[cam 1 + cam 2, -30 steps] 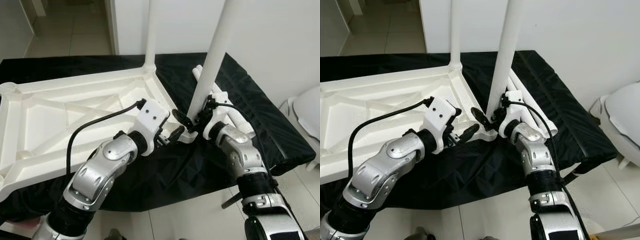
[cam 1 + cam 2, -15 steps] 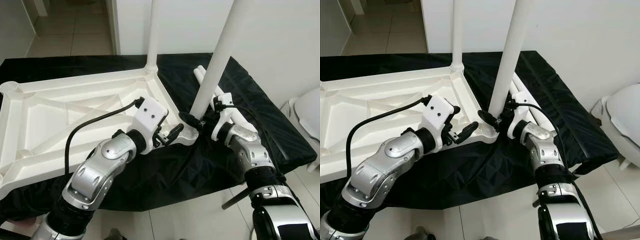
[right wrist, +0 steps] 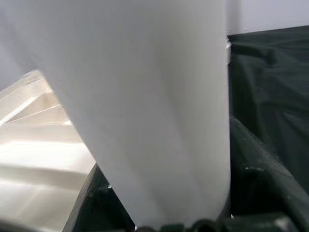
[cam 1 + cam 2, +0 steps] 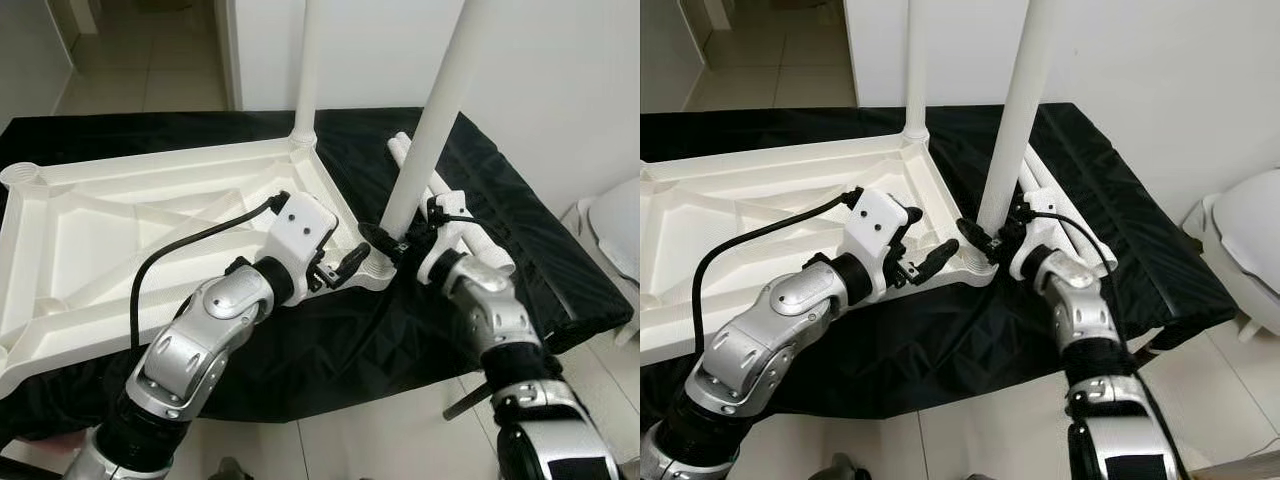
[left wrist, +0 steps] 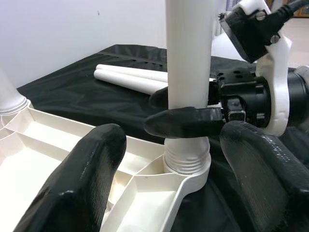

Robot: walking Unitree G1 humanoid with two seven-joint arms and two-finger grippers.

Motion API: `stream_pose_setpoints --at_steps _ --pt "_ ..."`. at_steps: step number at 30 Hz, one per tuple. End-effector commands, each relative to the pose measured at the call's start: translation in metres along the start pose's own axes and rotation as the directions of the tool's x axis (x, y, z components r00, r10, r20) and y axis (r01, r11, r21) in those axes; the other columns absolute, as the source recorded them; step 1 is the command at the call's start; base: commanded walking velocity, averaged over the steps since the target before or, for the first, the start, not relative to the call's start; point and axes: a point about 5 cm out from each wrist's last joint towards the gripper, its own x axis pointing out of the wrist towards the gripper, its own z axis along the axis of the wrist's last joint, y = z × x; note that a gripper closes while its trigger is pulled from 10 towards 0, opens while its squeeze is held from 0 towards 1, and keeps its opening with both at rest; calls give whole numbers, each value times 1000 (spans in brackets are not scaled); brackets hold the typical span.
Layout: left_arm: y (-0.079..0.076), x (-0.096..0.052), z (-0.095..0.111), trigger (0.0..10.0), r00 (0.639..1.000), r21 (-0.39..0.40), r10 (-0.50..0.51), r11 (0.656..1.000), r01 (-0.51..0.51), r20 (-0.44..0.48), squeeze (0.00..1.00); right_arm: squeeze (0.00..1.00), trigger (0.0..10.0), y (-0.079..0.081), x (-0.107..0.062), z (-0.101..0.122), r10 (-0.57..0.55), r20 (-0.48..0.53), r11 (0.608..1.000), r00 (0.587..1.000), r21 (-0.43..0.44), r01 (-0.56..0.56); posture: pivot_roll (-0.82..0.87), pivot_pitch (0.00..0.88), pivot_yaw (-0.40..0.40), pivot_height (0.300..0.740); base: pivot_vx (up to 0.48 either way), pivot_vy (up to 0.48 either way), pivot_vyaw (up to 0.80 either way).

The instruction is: Building children table

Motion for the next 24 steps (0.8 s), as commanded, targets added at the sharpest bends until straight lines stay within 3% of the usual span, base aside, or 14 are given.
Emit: stream_pose_setpoints --at_steps 1,3,5,7,10,14,16,23,24 --pt "-3 2 -2 10000 998 10 -55 998 55 -5 0 0 0 4 -3 -18 -68 -75 995 995 73 73 -17 51 -33 740 0 0 0" --pt "-3 2 -2 10000 998 10 -58 998 58 -6 0 0 0 10 -1 -18 -149 -73 983 986 99 156 -20 49 -33 740 0 0 0" --pt "-4 2 -2 10000 998 13 -66 998 66 -7 0 0 0 18 1 -14 -241 -52 968 969 58 244 -22 47 -33 740 0 0 0" --pt "-4 2 -2 10000 998 13 -66 998 66 -7 0 0 0 18 1 -14 -241 -52 968 969 58 244 -22 47 -33 740 0 0 0" --pt "-4 3 -3 10000 998 13 -70 997 70 -6 0 0 0 38 3 -14 -364 -59 928 930 61 367 -26 45 -31 740 0 0 0" --pt "-5 4 -3 10000 997 12 -73 997 73 -4 0 0 0 45 3 -15 -410 -65 906 910 85 415 -32 40 -35 740 0 0 0" --pt "-7 4 -3 10000 997 8 -80 997 80 2 0 0 0 52 2 -17 -499 -92 854 862 116 507 -36 34 -37 740 0 0 0" --pt "-9 5 -3 10000 996 6 -88 996 88 3 0 0 0 56 4 -17 -525 -115 829 843 157 537 -34 26 -34 740 0 0 0" --pt "-9 5 -4 10000 996 8 -90 996 90 2 0 0 10000 55 3 -16 -527 -111 829 843 153 538 -32 21 -33 740 0 0 0"
